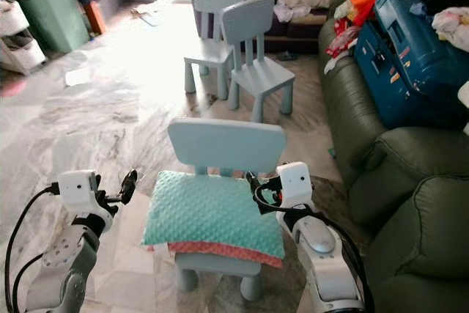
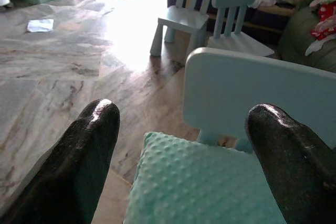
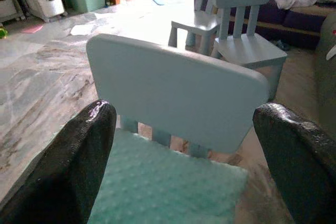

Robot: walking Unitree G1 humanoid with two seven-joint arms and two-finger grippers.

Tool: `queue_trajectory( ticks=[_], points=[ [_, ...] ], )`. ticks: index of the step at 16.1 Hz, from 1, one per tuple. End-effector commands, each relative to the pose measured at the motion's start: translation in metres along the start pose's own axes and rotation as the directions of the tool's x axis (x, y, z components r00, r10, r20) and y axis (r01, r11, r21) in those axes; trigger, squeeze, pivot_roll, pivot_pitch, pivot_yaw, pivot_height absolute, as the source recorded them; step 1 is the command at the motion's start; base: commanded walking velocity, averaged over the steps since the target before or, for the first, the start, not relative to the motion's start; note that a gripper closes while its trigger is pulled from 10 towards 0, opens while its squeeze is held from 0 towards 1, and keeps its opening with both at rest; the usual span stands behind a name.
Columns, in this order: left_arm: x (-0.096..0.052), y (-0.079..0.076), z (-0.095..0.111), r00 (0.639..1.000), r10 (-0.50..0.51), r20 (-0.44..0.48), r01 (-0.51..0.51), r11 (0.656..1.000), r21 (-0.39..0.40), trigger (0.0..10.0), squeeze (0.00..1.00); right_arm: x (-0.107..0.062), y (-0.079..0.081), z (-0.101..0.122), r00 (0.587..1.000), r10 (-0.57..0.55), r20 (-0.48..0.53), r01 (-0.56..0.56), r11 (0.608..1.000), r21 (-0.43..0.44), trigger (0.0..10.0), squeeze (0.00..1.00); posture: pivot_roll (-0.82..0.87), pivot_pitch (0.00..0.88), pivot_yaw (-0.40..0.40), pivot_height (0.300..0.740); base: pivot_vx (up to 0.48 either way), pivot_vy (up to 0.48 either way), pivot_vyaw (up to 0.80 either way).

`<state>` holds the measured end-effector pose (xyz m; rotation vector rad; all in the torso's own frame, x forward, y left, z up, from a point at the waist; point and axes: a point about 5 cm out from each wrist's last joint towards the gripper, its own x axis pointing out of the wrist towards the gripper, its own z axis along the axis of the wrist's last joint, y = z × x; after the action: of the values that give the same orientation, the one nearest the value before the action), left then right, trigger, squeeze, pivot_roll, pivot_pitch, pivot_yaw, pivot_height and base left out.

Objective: Move the pillow to the sofa

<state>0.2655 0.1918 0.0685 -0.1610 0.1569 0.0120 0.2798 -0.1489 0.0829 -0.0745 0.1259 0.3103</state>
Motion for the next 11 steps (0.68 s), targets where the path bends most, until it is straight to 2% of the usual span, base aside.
queue_trajectory(
  ticks=[1,11],
  points=[
    [-0.0008,0.0010,-0.0006,1.000,-0.003,0.001,0.003,1.000,0.007,10.0,0.00,-0.0003,0.0003,0.0015,1.000,0.000,0.005,0.000,1.000,-0.007,10.0,0.00,-0.06,0.027,0.026,0.740,0.000,0.000,0.00],
    [0.0024,-0.0029,-0.0047,1.000,-0.002,-0.018,0.002,1.000,0.018,10.0,0.00,-0.0007,-0.0023,0.0033,1.000,-0.012,0.011,0.012,1.000,0.002,10.0,0.00,-0.07,0.031,0.018,0.740,0.000,0.000,0.00]
  ],
)
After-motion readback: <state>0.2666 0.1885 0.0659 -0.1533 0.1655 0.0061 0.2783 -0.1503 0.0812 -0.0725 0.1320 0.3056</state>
